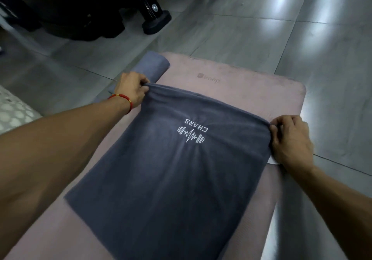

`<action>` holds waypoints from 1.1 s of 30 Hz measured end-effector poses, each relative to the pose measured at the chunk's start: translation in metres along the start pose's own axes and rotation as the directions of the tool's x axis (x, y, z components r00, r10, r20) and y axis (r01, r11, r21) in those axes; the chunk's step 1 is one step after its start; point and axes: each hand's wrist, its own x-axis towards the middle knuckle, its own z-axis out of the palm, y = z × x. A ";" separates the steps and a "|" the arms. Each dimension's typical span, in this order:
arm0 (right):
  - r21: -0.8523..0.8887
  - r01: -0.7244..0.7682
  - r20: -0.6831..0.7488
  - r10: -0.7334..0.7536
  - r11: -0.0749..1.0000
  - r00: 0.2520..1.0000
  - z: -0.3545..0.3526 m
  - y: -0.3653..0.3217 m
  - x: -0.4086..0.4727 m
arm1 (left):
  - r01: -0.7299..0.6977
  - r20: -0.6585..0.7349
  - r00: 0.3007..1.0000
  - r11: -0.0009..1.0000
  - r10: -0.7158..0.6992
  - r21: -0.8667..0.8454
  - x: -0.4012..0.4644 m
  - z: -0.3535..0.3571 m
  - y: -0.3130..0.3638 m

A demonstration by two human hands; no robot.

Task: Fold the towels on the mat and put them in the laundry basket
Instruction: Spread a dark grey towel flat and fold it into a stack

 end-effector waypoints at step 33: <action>0.463 0.831 0.113 -0.950 0.309 0.290 -0.177 -0.546 -0.166 | 0.583 -0.636 0.341 0.687 -0.692 -0.434 -0.589 -0.412 -0.161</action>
